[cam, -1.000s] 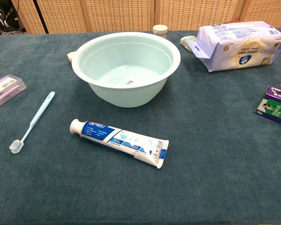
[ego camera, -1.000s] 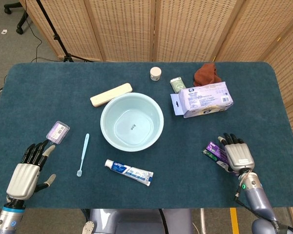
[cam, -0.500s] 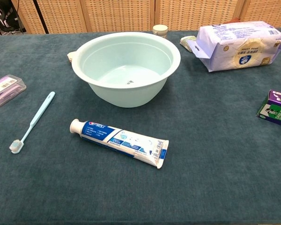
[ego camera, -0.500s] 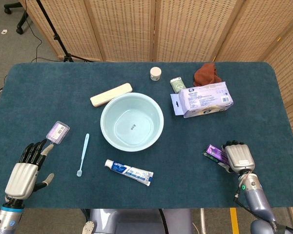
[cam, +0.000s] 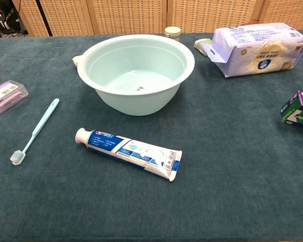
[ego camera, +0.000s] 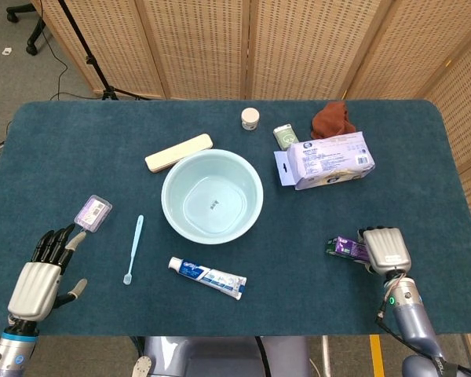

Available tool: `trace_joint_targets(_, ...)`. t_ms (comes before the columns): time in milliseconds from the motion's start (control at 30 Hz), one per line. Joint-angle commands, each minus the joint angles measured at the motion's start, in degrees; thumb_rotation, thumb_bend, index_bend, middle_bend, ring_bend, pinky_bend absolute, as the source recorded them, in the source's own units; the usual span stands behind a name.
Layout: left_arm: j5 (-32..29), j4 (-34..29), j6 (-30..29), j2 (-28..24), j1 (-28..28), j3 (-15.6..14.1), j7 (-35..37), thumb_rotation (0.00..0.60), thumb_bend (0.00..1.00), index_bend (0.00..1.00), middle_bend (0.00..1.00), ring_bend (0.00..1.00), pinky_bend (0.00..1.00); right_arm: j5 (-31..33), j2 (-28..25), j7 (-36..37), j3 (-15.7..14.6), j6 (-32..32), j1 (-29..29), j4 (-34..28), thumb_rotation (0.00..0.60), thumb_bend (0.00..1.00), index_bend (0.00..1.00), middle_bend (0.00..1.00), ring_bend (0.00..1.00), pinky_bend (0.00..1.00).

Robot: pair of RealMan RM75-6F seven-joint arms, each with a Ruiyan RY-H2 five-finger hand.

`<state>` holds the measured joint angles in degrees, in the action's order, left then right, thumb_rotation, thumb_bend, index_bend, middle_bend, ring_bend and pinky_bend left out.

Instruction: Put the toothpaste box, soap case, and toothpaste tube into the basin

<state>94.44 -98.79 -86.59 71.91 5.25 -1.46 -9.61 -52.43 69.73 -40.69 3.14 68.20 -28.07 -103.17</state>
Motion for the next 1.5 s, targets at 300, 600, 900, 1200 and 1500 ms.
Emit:
trace_joint_targets(300, 0.0, 0.0, -0.2, -0.1, 0.0, 0.1, 0.5, 0.6, 0.25, 0.0, 0.0, 0.0, 0.0, -4.6, 0.9, 1.5, 0.5, 2.9, 0.6, 0.0, 0.6, 0.25, 0.7, 0.55, 0.52, 0.54)
trace_joint_targets(600, 0.0, -0.1, -0.3, -0.2, 0.0, 0.2, 0.8, 0.6, 0.25, 0.0, 0.0, 0.0, 0.0, -5.7, 0.9, 0.9, 1.1, 3.8, 0.3, -0.8, 0.6, 0.26, 0.7, 0.55, 0.53, 0.54)
trace_joint_targets(900, 0.1, -0.2, -0.3, -0.3, -0.1, 0.2, 0.8, 0.6, 0.25, 0.0, 0.0, 0.0, 0.0, -7.3, 0.5, -2.5, 3.0, 5.4, -1.2, -4.7, 0.6, 0.26, 0.71, 0.55, 0.53, 0.55)
trace_joint_targets(1200, 0.2, -0.5, -0.3, -0.6, -0.1, 0.1, 1.4, 0.6, 0.25, 0.0, 0.0, 0.0, 0.0, -6.2, 1.9, -10.0, 5.5, 6.4, -4.8, -10.0, 0.6, 0.26, 0.71, 0.55, 0.53, 0.55)
trace_joint_targets(1500, 0.1, -0.6, -0.5, -1.2, -0.1, 0.2, 2.8, 0.6, 0.25, 0.0, 0.0, 0.0, 0.0, -4.5, 5.9, -15.0, 8.3, 7.3, -9.0, -10.7, 0.6, 0.26, 0.71, 0.55, 0.53, 0.55)
